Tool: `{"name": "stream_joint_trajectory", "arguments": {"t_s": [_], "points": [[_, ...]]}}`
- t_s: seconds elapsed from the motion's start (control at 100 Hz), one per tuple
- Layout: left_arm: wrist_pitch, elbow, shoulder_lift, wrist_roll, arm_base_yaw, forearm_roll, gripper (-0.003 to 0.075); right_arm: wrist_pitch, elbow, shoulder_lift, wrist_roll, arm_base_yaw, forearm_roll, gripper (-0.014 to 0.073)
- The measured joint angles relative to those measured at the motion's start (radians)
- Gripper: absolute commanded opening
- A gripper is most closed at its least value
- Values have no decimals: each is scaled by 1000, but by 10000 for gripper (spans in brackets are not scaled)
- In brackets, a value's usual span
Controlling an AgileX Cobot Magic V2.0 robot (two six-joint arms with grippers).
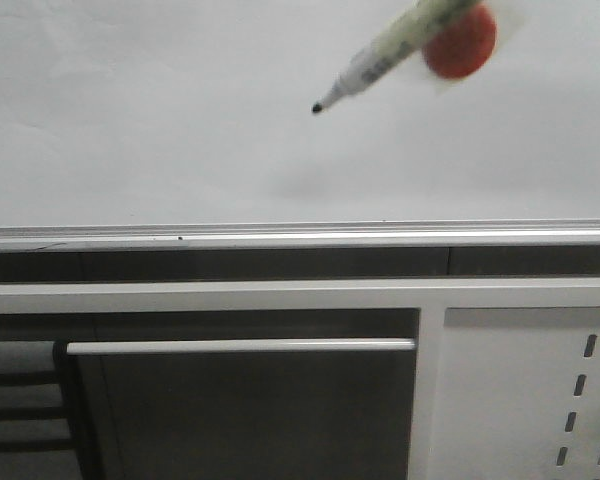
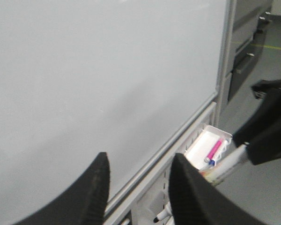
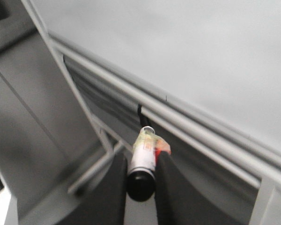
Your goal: Write number 1 on whiteboard
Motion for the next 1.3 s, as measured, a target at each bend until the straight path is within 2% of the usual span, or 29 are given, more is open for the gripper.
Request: {"name": "stream_joint_trajectory", "arguments": {"t_s": [0.03, 0.3, 0.57, 0.8, 1.3], "points": [[0, 0, -9, 0, 18, -10, -22, -28, 12, -18, 0, 10, 0, -41], [-2, 0, -81, -2, 159, -39, -20, -210, 29, -46, -2, 22, -40, -42], [-30, 27, -98, -2, 269, -97, -20, -256, 20, 11, -2, 29, -130, -42], [-83, 58, -98, -4, 277, -114, -20, -323, 20, 78, -4, 73, -190, -42], [-107, 58, -98, -4, 277, -117, -20, -497, 20, 269, -4, 70, -212, -43]]}}
